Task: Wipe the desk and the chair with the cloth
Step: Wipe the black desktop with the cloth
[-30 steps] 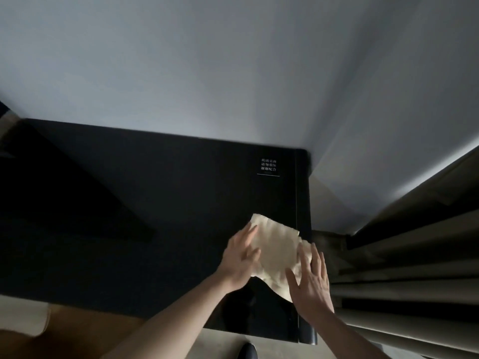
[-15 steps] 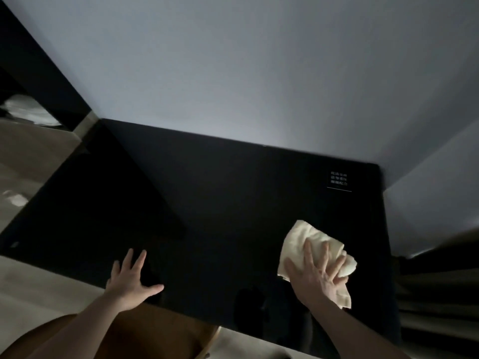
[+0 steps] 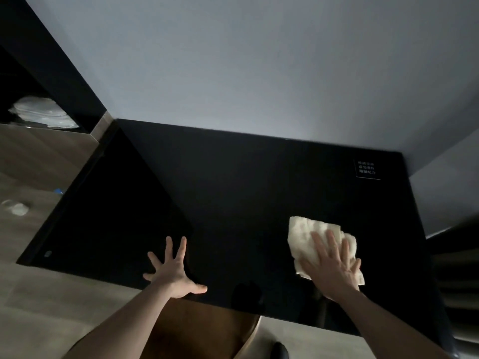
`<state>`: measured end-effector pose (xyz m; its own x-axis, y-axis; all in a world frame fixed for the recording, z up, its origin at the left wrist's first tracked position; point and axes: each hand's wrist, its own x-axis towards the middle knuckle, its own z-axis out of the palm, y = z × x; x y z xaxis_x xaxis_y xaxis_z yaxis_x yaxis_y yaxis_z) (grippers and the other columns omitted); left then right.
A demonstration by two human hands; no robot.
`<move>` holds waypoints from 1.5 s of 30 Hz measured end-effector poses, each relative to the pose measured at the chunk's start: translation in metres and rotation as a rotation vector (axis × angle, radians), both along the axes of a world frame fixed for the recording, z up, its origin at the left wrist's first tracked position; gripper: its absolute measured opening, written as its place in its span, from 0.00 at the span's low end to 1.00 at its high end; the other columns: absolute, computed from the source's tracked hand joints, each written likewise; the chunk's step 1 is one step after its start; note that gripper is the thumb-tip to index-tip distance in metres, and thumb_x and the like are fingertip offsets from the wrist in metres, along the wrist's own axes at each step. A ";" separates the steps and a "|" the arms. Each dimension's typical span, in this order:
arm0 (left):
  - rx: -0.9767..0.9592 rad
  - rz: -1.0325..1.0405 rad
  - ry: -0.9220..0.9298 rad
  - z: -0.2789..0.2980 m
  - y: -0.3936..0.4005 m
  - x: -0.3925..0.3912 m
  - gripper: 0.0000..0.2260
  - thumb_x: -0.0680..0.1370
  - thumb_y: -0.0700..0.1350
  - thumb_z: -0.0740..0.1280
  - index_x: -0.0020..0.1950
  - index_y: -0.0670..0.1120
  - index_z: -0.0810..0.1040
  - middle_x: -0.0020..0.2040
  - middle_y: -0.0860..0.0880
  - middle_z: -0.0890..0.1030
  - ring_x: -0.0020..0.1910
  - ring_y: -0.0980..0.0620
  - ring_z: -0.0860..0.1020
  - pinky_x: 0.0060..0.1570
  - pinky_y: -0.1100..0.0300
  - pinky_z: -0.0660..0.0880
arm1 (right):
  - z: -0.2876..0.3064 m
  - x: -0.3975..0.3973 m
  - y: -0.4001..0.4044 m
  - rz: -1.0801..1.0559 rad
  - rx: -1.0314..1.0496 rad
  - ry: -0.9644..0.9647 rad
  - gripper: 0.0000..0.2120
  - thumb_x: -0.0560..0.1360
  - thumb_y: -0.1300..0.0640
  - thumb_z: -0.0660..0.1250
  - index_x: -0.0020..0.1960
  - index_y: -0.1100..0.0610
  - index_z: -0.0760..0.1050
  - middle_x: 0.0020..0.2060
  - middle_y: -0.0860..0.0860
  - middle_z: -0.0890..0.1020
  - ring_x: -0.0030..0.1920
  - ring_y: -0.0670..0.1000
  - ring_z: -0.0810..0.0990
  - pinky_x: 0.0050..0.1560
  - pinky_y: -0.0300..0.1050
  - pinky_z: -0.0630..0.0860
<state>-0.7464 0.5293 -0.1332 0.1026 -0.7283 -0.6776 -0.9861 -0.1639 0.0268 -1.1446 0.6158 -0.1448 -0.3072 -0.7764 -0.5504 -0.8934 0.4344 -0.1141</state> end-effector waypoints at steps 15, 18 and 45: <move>-0.119 -0.094 0.061 0.008 -0.010 0.046 0.53 0.73 0.68 0.75 0.86 0.61 0.44 0.87 0.53 0.42 0.84 0.36 0.47 0.79 0.36 0.61 | -0.002 -0.017 -0.022 -0.492 -0.037 -0.022 0.43 0.76 0.23 0.53 0.84 0.33 0.39 0.85 0.45 0.36 0.83 0.65 0.32 0.79 0.77 0.40; -0.144 -0.015 0.050 0.011 -0.025 0.085 0.52 0.73 0.69 0.73 0.86 0.59 0.44 0.87 0.51 0.42 0.85 0.36 0.45 0.81 0.37 0.58 | -0.006 0.018 -0.045 -0.489 -0.023 -0.017 0.42 0.77 0.24 0.52 0.84 0.34 0.37 0.85 0.47 0.35 0.82 0.67 0.31 0.78 0.78 0.41; 0.071 0.153 0.171 -0.009 -0.145 0.359 0.80 0.50 0.84 0.71 0.73 0.51 0.14 0.69 0.50 0.10 0.78 0.33 0.24 0.76 0.28 0.35 | -0.014 0.575 -0.284 0.326 -0.103 -0.088 0.41 0.81 0.29 0.49 0.83 0.38 0.28 0.82 0.52 0.26 0.76 0.71 0.19 0.72 0.80 0.30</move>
